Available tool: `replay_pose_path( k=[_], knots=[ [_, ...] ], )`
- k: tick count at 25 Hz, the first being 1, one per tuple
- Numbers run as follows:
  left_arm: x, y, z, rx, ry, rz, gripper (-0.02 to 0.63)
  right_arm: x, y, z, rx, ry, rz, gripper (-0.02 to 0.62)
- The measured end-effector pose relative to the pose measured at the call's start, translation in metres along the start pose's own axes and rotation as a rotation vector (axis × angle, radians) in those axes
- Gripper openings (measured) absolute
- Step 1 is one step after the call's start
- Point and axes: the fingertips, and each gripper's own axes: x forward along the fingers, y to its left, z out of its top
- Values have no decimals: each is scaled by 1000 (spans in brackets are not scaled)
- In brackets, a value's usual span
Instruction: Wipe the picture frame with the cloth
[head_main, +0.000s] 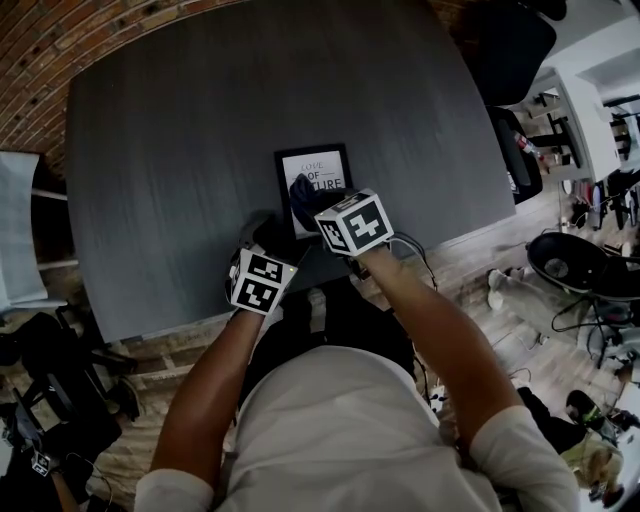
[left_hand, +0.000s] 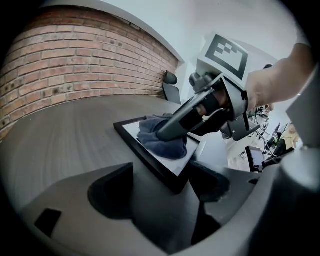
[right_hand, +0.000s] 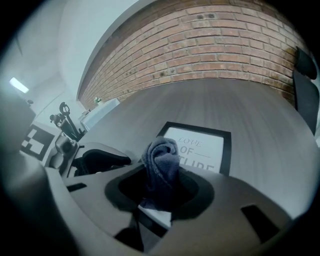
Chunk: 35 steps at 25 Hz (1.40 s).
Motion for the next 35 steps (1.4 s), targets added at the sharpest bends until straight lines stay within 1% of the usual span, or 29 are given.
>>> replay_pose_path(
  k=[5, 11, 16, 22, 26, 29, 31, 33, 35],
  knots=[
    [2, 1, -2, -12, 3, 0, 342, -9, -14, -8, -14, 9, -33, 126],
    [0, 2, 0, -20, 13, 0, 345, -23, -32, -16, -44, 19, -99, 127],
    [1, 2, 1, -25, 13, 4, 345, -34, -45, -19, -60, 12, -133, 131],
    [2, 4, -1, -42, 18, 8, 350, -43, -48, -21, -115, 7, -176, 132],
    [1, 5, -1, -43, 15, 11, 350, -53, -61, -23, -171, 19, -247, 130],
    [0, 5, -1, -48, 20, 6, 350, -67, -75, -26, -156, 13, -286, 130],
    [0, 7, -1, -67, 26, -3, 348, -77, -81, -25, -137, -3, -301, 130],
    [-3, 11, 4, -85, 13, -7, 348, -84, -82, -23, -123, -28, -300, 130],
    [-5, 18, 13, -97, -21, -19, 345, -87, -75, -19, -113, -51, -282, 130]
  ],
)
